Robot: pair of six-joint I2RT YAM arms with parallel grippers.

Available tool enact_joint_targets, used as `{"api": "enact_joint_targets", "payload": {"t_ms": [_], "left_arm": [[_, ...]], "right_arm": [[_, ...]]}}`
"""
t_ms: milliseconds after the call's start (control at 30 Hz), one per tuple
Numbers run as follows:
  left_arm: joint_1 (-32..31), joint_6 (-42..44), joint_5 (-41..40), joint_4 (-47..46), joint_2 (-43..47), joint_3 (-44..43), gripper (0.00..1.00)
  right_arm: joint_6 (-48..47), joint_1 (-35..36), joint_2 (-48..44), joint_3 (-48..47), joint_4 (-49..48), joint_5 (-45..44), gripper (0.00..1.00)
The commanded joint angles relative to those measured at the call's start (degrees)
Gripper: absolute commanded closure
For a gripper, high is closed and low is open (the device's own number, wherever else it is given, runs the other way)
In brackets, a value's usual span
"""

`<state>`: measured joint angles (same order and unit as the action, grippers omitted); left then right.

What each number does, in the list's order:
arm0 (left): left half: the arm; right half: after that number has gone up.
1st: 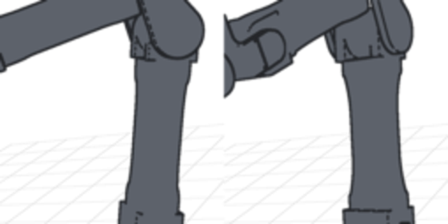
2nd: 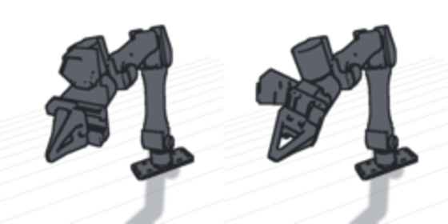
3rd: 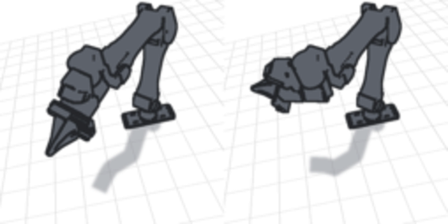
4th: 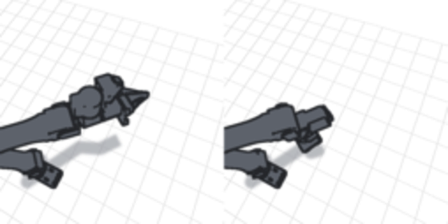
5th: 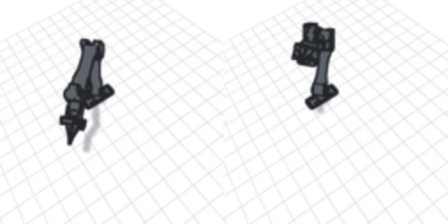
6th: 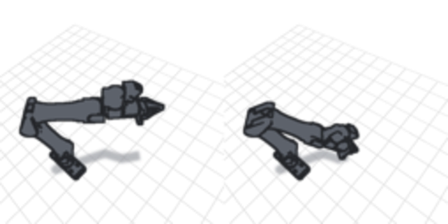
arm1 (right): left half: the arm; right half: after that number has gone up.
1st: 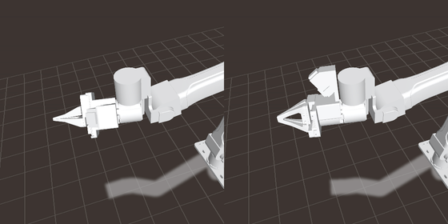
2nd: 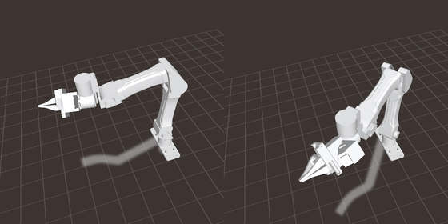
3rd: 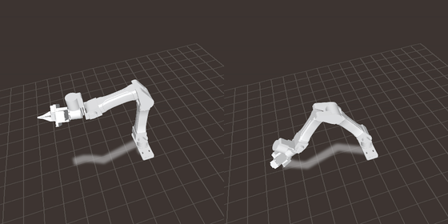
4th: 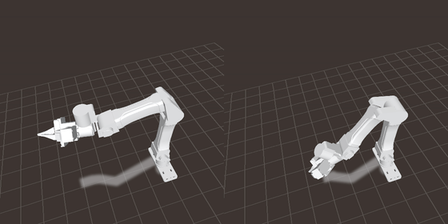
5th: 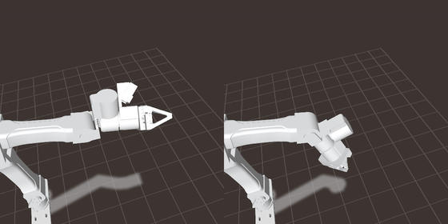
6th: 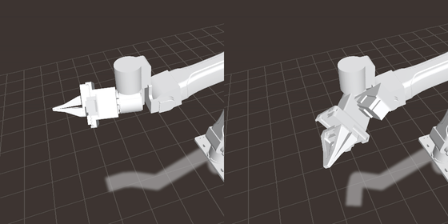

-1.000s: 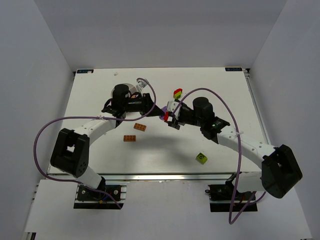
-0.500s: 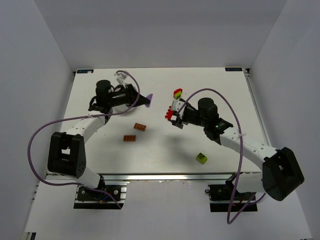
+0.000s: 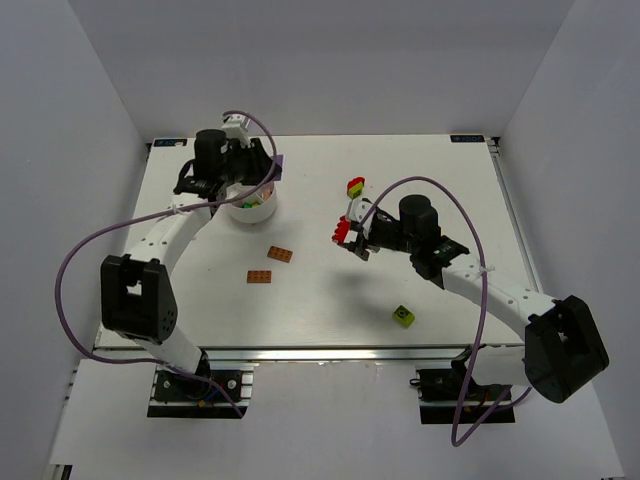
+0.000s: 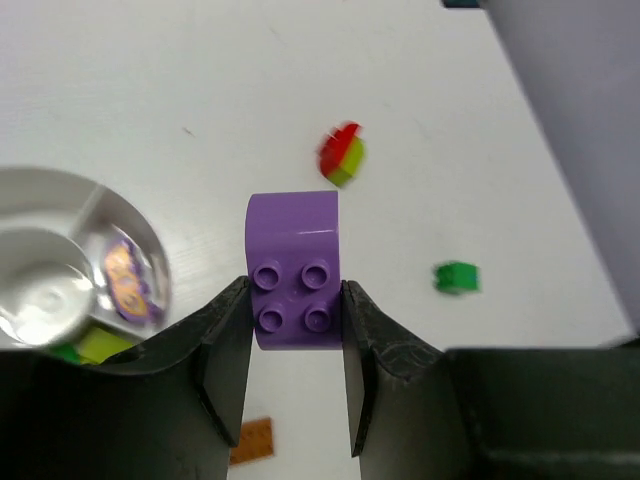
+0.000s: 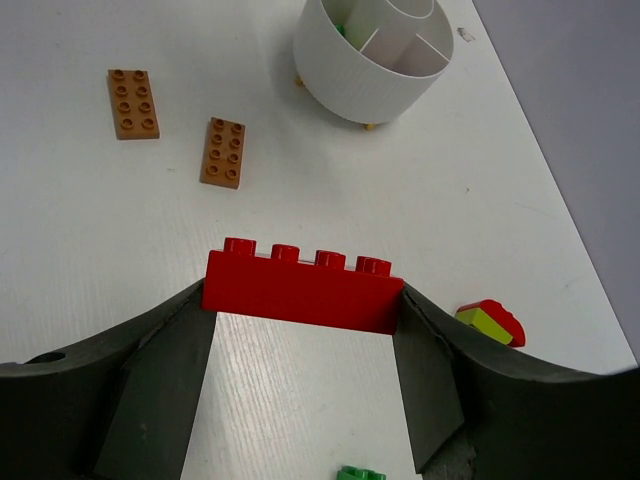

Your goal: Sort the legos into containers by color

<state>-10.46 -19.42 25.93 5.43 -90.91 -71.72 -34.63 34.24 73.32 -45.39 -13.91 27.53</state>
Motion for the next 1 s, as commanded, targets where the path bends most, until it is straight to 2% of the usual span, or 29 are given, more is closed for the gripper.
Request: {"api": "enact_joint_targets", "payload": {"t_ms": [0,133,300,967], "left_arm": [[-4.47,11.22,-16.42,9.68,-4.07,-7.88,1.0],[-7.73,16.15,-23.81,7.41,-8.39,-10.45,1.0],[-8.26,18.54,-30.22,8.02,-13.14,-13.79,1.0],[-8.18,22.32,-34.98,10.48,-20.0,-18.98,1.0]], "right_arm": [[1.32,0.04,-1.6,-0.32,-0.94,2.53,1.0],[1.94,0.04,-1.86,-0.4,-0.68,3.58,1.0],[2.38,-0.14,-2.65,-0.23,-0.59,4.37,1.0],[3.17,-0.84,-1.78,-0.49,-0.33,6.13,1.0]]}}
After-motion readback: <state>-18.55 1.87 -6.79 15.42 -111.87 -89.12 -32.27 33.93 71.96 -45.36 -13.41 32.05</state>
